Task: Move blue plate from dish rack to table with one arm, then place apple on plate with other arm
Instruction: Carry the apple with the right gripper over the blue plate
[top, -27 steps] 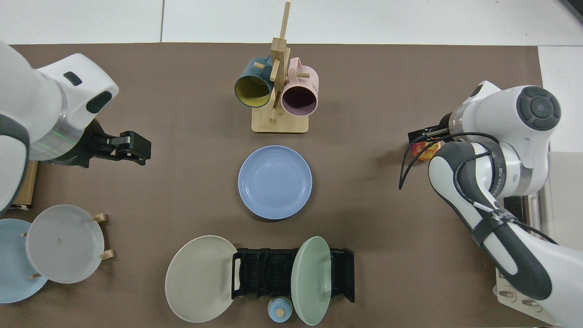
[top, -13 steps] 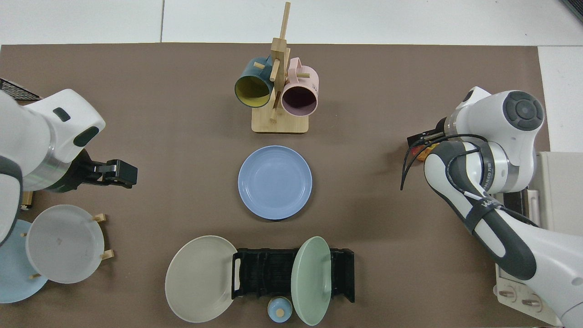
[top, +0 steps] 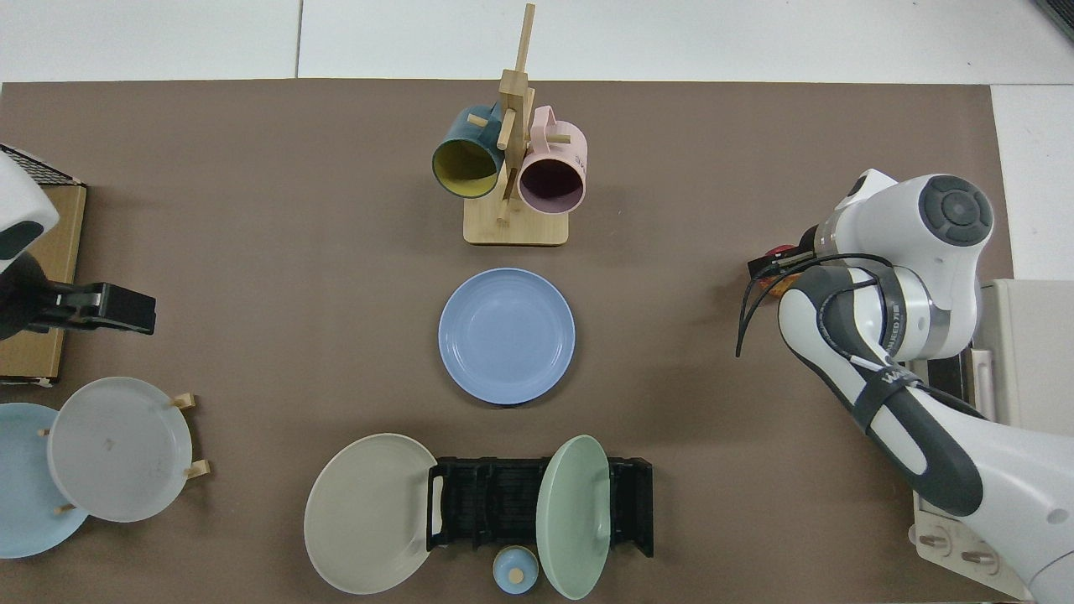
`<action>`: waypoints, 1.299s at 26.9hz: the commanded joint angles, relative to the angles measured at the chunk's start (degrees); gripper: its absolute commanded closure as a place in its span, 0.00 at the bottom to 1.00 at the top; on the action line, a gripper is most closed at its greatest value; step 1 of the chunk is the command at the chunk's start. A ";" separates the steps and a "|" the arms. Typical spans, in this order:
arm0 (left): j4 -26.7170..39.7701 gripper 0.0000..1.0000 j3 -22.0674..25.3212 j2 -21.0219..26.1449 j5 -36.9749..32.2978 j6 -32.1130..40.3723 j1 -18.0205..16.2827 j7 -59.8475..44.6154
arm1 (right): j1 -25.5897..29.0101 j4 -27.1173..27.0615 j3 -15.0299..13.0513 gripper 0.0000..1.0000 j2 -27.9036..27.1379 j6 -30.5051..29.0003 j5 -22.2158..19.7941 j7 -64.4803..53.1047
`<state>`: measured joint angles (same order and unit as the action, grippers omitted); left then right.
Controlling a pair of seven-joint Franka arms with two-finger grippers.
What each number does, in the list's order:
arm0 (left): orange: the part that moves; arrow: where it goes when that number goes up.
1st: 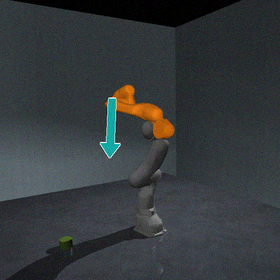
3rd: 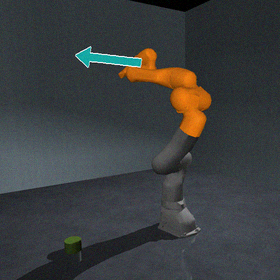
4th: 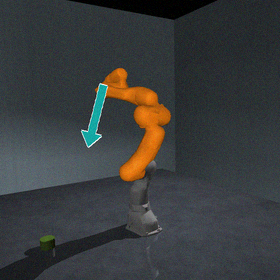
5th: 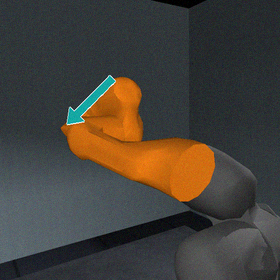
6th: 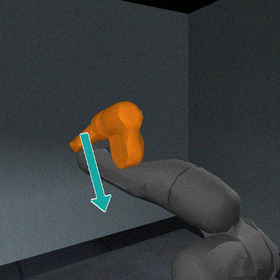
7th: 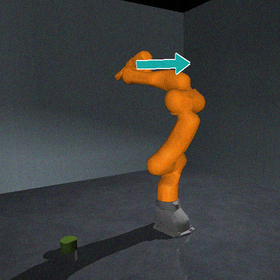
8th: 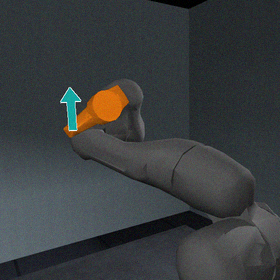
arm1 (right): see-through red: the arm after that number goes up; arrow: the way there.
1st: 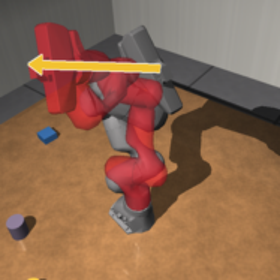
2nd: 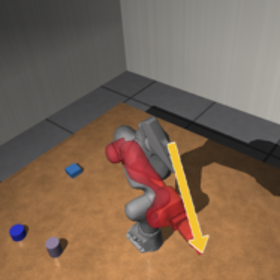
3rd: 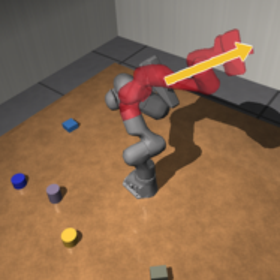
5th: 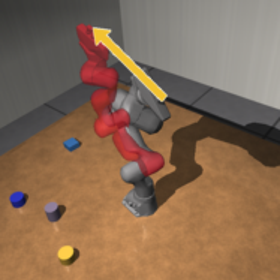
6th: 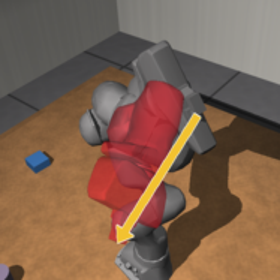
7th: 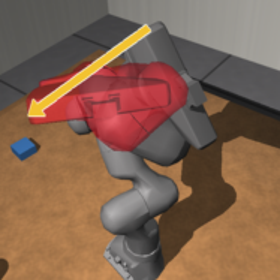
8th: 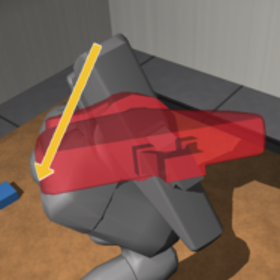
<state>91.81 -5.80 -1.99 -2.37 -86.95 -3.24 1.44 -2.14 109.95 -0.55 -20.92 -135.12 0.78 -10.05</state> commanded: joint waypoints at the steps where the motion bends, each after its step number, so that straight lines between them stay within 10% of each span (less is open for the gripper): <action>1: -3.66 0.00 5.87 2.52 0.79 1.52 6.49 0.67 | 0.65 0.53 0.55 1.00 0.18 -0.32 0.18 -1.29; 18: 1.97 0.00 6.68 -0.74 0.88 -1.38 7.90 1.03 | -3.57 -2.20 0.99 1.00 5.62 5.48 0.54 3.80; 35: 2.32 0.00 6.85 0.58 1.93 -5.95 7.37 1.11 | -23.86 -1.93 1.08 1.00 10.63 10.76 1.15 36.23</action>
<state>92.46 0.55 -1.11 -1.53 -89.96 4.03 1.78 -22.48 106.99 0.78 -12.06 -125.21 1.05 19.76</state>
